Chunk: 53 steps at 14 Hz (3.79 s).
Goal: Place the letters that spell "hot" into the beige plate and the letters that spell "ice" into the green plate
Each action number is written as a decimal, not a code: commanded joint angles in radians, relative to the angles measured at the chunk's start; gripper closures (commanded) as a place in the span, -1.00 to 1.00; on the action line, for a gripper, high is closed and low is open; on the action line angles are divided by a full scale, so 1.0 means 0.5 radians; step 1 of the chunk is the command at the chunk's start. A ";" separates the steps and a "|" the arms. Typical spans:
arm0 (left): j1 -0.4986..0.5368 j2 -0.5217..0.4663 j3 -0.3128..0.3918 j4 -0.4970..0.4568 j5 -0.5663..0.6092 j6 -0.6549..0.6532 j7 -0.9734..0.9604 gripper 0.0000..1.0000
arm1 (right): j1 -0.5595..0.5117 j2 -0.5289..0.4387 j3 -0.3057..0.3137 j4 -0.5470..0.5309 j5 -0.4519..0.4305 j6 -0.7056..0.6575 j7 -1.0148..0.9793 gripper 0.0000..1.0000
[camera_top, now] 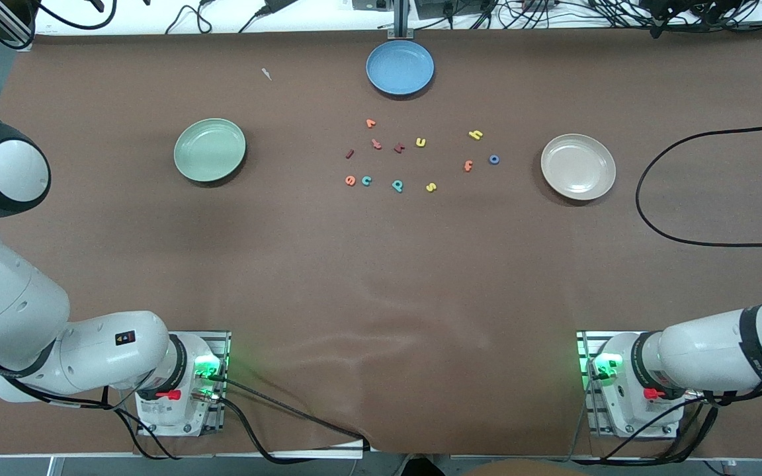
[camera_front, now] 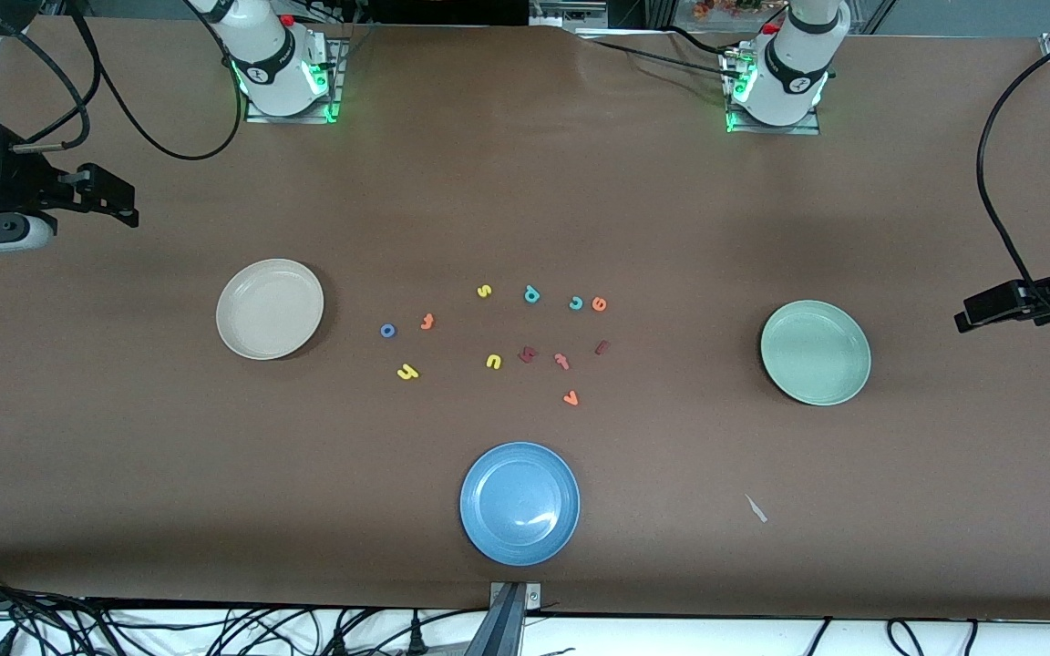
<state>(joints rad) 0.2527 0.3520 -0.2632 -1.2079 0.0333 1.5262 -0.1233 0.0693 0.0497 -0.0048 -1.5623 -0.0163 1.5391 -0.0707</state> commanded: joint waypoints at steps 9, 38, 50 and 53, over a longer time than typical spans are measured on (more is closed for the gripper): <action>0.016 -0.066 0.005 -0.072 -0.051 0.003 0.060 -1.00 | -0.010 0.023 0.000 0.026 -0.010 0.014 -0.006 -1.00; 0.016 -0.066 0.005 -0.100 0.084 -0.037 0.075 -1.00 | 0.018 0.020 0.013 0.041 -0.010 0.045 -0.009 -1.00; -0.232 -0.008 -0.032 -0.082 0.074 -0.018 -0.276 -1.00 | 0.018 0.020 0.013 0.041 -0.007 0.045 -0.009 -1.00; -0.401 0.075 -0.035 -0.085 0.050 -0.003 -0.621 -1.00 | 0.018 0.020 0.013 0.041 -0.007 0.045 -0.009 -1.00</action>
<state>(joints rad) 0.0932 0.3695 -0.2819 -1.2443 0.0478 1.5142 -0.3493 0.0788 0.0584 -0.0008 -1.5567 -0.0163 1.5659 -0.0708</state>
